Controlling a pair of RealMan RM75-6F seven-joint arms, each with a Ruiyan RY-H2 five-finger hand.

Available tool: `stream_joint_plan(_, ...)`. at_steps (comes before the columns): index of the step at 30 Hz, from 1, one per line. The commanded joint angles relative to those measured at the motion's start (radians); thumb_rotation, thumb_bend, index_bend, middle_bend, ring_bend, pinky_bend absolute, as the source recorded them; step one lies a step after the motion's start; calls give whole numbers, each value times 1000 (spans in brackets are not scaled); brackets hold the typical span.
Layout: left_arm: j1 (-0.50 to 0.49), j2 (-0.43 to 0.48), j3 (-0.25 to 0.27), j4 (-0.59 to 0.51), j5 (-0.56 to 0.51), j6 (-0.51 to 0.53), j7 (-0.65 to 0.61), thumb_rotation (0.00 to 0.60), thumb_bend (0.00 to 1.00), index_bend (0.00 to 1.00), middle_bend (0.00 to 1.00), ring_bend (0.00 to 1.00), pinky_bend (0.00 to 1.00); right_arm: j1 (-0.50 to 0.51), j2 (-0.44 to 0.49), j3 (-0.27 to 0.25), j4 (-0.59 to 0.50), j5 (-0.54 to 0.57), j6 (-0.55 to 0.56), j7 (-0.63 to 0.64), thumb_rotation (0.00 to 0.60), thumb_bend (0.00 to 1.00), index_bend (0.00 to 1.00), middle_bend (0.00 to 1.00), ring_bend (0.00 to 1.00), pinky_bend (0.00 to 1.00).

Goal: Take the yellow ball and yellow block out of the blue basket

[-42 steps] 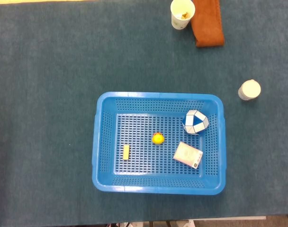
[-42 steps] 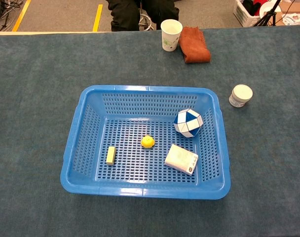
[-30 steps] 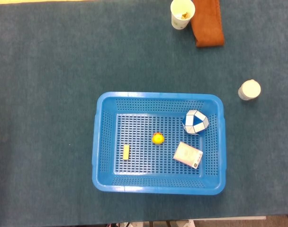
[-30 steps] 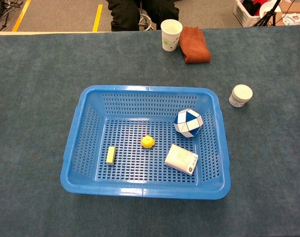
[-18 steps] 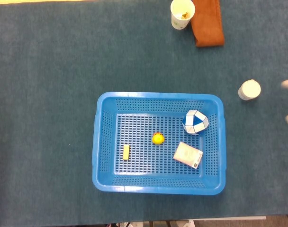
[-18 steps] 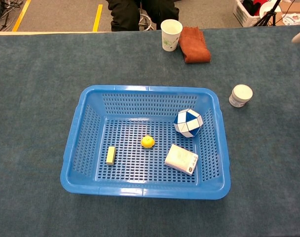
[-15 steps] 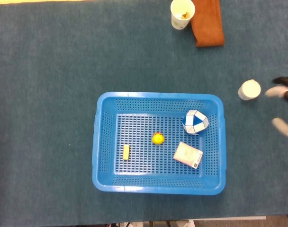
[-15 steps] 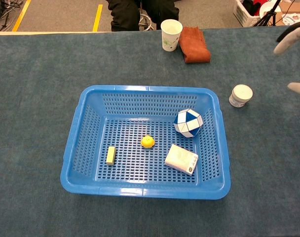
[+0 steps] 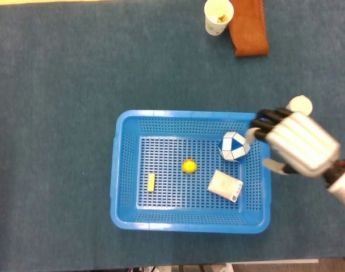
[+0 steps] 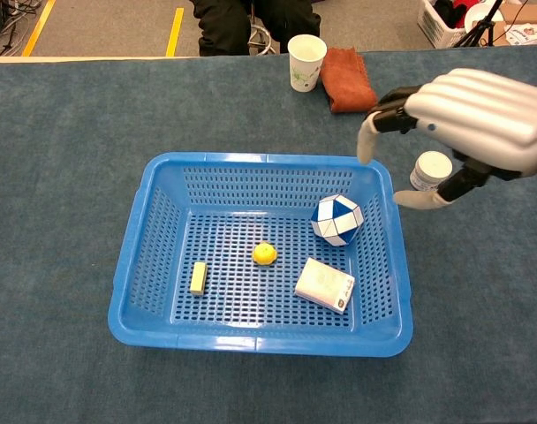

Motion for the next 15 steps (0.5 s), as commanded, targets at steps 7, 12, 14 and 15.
stream_joint_plan(7, 21, -9, 1, -17, -10, 25, 25, 600, 248, 292, 349, 232, 227, 176, -258, 18, 100, 292, -118, -305, 600, 166, 424, 383, 258, 366)
stream_joint_plan(12, 29, -12, -2, -31, -14, 35, 37, 600, 248, 292, 349, 233, 227, 248, -379, -9, 175, 410, -126, -415, 600, 166, 424, 383, 258, 366)
stream_joint_plan(14, 30, -10, -2, -35, -14, 35, 42, 600, 248, 292, 349, 233, 227, 268, -420, -18, 195, 435, -114, -445, 600, 165, 424, 383, 258, 367)
stream_joint_plan(15, 30, -11, -2, -36, -15, 35, 44, 600, 248, 292, 349, 233, 227, 276, -435, -20, 202, 444, -109, -453, 600, 165, 424, 383, 258, 369)
